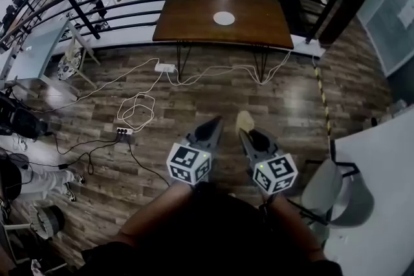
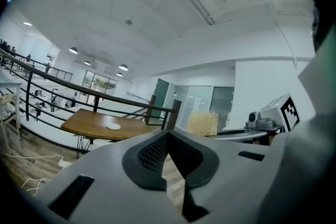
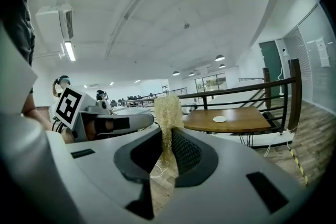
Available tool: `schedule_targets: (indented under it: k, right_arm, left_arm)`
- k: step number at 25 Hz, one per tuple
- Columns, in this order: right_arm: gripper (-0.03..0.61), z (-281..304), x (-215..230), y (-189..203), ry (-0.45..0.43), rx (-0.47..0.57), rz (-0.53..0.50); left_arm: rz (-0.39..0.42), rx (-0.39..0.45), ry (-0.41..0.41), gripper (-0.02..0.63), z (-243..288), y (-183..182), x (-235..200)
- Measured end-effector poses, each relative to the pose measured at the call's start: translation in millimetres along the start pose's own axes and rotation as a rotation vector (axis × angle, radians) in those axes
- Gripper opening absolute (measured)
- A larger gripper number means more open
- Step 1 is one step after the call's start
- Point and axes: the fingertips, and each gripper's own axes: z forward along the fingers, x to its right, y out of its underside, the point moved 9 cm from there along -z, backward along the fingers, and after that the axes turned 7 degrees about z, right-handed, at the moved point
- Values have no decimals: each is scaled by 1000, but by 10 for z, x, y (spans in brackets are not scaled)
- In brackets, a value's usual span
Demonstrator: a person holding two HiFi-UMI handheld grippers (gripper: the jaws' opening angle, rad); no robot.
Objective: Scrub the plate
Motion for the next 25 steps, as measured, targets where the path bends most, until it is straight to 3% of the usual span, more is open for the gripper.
schedule_targets:
  k: [11,25]
  right_arm:
    - [55,1245,-115,-358,23,3,31]
    - [55,1993,48,-594,-9,0,24]
  left_arm:
    - [-10,-15,74,9,234,-263,-1245]
    - [-18,-5,64,9,545,-380,-1920]
